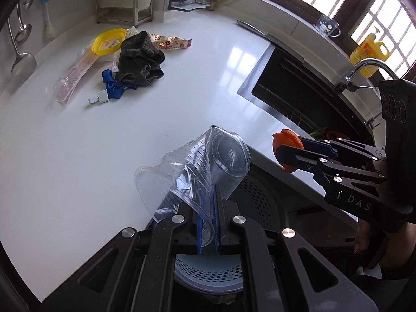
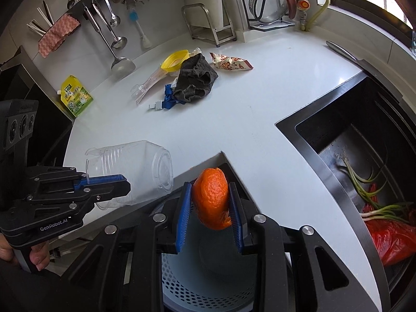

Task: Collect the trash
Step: 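Carry the cup and orange over the grey bin with both grippers, then open both grippers to drop the cup and orange into the bin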

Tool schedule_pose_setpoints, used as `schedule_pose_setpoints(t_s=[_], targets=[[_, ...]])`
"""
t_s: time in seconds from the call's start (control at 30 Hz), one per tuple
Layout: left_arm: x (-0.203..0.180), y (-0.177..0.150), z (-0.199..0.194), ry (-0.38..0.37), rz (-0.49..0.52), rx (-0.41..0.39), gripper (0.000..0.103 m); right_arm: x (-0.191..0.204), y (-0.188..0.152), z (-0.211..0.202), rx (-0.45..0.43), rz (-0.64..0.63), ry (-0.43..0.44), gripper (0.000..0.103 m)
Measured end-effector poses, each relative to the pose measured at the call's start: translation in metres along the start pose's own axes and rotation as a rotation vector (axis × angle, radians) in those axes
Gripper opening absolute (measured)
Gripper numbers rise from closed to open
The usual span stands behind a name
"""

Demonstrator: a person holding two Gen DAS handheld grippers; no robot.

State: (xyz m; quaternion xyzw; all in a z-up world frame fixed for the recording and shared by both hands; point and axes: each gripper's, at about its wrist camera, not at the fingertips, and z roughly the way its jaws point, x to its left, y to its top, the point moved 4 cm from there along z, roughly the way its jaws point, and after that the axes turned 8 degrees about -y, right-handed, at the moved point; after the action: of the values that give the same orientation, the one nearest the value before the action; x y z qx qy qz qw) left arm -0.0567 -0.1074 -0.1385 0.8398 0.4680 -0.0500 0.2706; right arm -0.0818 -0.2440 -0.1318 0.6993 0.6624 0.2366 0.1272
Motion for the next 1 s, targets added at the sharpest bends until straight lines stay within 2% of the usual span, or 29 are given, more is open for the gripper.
schedule_pose_setpoints(t_s=[0.2,0.47,1.0], targets=[[-0.010,-0.013,0.023,-0.024,0.025,0.066,0.007,-0.004,-0.022,0.007,0.046,-0.006,-0.013,0.028],[-0.008,-0.036,0.056,-0.038,0.005,0.164,0.007,-0.004,-0.055,0.028,0.133,-0.033,-0.025,0.028],[0.008,-0.076,0.125,0.027,0.052,0.332,0.007,0.004,-0.087,0.082,0.258,-0.144,-0.059,0.028]])
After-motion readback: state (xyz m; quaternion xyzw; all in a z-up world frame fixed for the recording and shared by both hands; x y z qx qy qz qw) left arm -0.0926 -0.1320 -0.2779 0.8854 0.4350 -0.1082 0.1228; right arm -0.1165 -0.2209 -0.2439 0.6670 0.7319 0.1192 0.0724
